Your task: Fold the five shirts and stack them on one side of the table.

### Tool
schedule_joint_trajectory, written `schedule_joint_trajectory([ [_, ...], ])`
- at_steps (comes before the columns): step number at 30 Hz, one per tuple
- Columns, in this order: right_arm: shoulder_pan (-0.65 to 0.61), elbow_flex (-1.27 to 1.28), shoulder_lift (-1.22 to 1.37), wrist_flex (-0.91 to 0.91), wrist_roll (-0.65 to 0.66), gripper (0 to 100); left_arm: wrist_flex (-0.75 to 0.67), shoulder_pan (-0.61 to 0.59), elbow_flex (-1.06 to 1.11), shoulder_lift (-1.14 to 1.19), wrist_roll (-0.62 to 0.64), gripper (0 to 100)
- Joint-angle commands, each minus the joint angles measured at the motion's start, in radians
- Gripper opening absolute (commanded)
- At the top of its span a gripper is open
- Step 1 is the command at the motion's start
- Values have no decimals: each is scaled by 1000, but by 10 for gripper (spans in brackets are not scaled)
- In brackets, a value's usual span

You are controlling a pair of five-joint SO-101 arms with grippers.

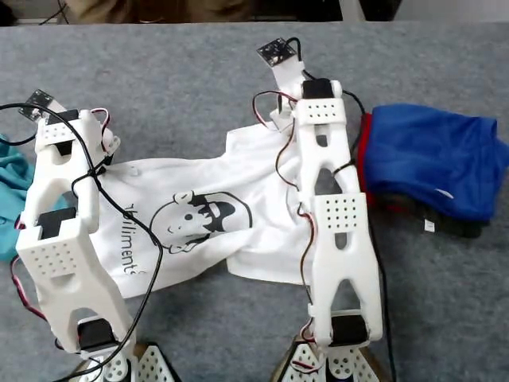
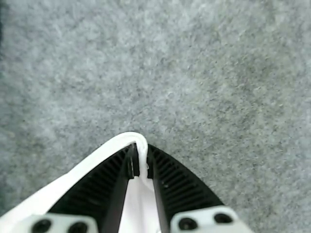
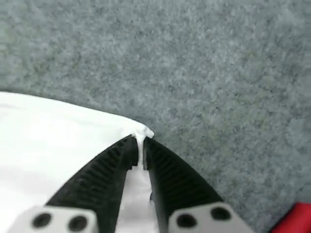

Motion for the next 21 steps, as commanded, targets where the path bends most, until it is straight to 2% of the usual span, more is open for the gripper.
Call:
schedule_joint_trajectory([
  [1,13,-147,-15,43,-11,2,-18,-17,-5,-33,-9,19],
  [6,12,-421,-15,117,-71,2,-18,-15,-6,-33,-38,19],
  [9,-5,-409,-87,138,-106,2,-18,-12,-21,-36,-46,19],
  [11,-25,-406,-160,173,-160,2,-18,-11,-40,-41,-87,19],
  [14,-53,-427,-285,196,-167,2,-3,15,-68,-45,-155,19],
  [21,-28,-421,-676,262,-104,2,319,34,-354,-351,-235,19],
])
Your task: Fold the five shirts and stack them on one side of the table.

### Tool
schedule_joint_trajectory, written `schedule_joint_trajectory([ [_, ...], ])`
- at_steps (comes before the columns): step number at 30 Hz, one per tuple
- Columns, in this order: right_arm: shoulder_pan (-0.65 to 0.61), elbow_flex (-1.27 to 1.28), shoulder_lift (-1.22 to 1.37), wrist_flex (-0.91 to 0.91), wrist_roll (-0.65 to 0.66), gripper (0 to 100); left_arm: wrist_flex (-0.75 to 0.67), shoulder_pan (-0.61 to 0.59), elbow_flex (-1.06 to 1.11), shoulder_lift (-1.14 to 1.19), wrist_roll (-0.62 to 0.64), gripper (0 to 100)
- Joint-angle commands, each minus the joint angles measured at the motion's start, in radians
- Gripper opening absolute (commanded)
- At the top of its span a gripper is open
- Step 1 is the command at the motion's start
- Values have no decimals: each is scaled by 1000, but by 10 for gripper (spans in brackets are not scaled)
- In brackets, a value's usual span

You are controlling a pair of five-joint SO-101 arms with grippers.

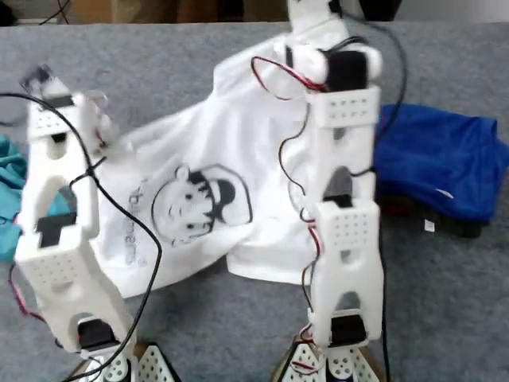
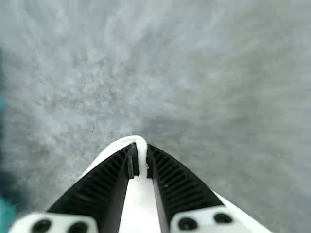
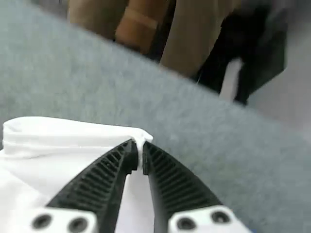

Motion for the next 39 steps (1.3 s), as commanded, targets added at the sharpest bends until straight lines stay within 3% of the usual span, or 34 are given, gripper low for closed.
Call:
schedule_joint_trajectory([
  [1,19,-54,-275,48,28,2,163,38,-209,-242,-83,19],
  [7,73,-51,-616,112,34,2,391,147,-480,-532,-295,18],
  [14,101,-50,-869,129,74,2,546,80,-658,-785,-310,18],
  [22,101,-50,-1007,114,78,2,554,75,-420,-1050,-362,18],
  [27,105,-48,-1024,6,78,2,554,66,-241,-1152,-364,18],
  [33,102,-39,-1021,-72,75,2,551,-34,-230,-1302,-404,18],
  [39,102,87,-1024,-155,80,2,519,-43,-229,-1406,-443,18],
])
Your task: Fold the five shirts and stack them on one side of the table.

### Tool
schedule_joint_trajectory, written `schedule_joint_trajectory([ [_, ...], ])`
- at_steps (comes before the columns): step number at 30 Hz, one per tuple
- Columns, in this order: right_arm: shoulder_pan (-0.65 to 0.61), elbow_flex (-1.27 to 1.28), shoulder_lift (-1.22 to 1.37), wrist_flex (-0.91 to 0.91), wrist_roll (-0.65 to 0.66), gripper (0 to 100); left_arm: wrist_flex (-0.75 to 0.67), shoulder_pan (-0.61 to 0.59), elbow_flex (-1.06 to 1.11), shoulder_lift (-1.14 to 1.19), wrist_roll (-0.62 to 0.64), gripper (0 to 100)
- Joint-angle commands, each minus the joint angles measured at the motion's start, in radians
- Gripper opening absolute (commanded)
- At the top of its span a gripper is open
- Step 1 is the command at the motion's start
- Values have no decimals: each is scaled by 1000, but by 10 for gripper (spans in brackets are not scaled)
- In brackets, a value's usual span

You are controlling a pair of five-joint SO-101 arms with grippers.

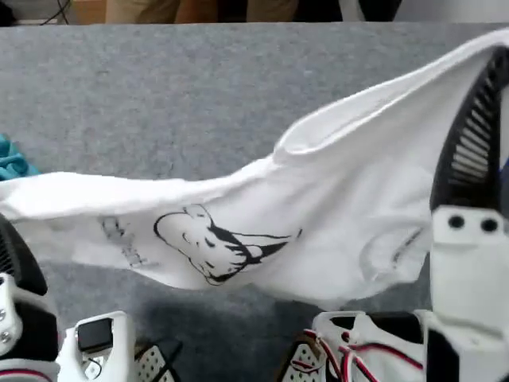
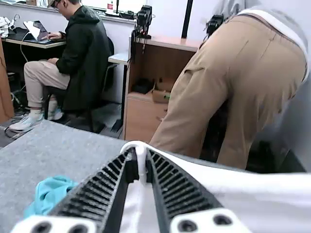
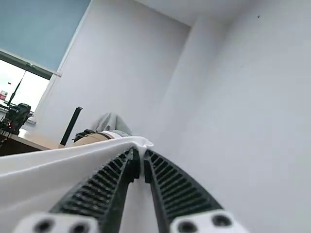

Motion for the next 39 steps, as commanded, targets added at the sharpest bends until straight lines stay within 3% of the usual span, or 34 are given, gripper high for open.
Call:
schedule_joint_trajectory([
  [1,10,71,-2,-40,9,2,-41,-6,5,-35,-12,18],
  [29,5,311,-288,-63,81,2,-20,-8,41,-131,-17,18],
  [39,-38,378,-289,-55,81,2,11,-5,358,-257,-14,18],
])
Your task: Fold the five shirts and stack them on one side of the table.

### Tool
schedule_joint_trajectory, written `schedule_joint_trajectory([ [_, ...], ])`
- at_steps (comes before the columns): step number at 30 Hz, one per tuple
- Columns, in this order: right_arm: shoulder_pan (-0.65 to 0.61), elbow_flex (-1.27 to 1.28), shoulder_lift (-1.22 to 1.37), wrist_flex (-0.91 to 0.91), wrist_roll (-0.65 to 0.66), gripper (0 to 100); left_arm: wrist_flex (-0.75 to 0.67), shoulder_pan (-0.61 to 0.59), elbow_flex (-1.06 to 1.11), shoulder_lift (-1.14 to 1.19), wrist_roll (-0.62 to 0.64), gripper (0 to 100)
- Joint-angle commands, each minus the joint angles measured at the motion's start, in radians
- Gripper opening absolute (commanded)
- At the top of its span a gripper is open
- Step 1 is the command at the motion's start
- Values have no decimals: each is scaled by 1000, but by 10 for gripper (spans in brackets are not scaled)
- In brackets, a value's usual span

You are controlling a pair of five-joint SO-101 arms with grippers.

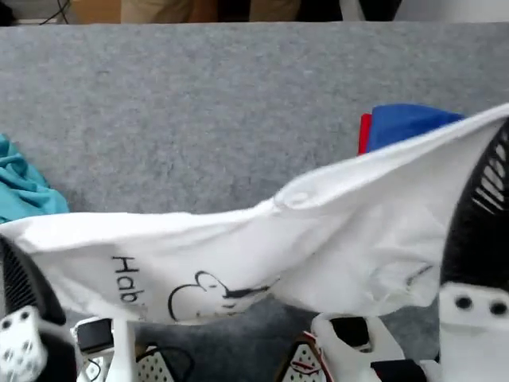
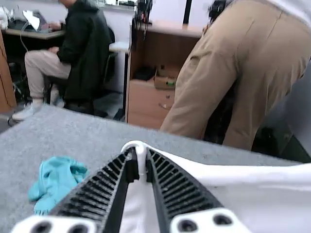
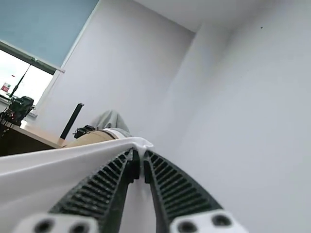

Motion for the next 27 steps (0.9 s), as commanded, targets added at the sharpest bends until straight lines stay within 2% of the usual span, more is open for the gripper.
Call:
schedule_joint_trajectory([
  [1,-12,41,1,-18,5,2,11,-3,69,-31,-5,18],
  [9,-18,131,7,-37,8,2,8,-3,163,-62,2,18],
  [13,-19,208,7,-118,9,2,-43,-3,221,-61,20,18],
  [19,-19,331,7,-195,9,2,-40,-5,255,-58,15,18],
  [27,-19,407,7,-213,5,2,-92,-3,281,64,20,18],
])
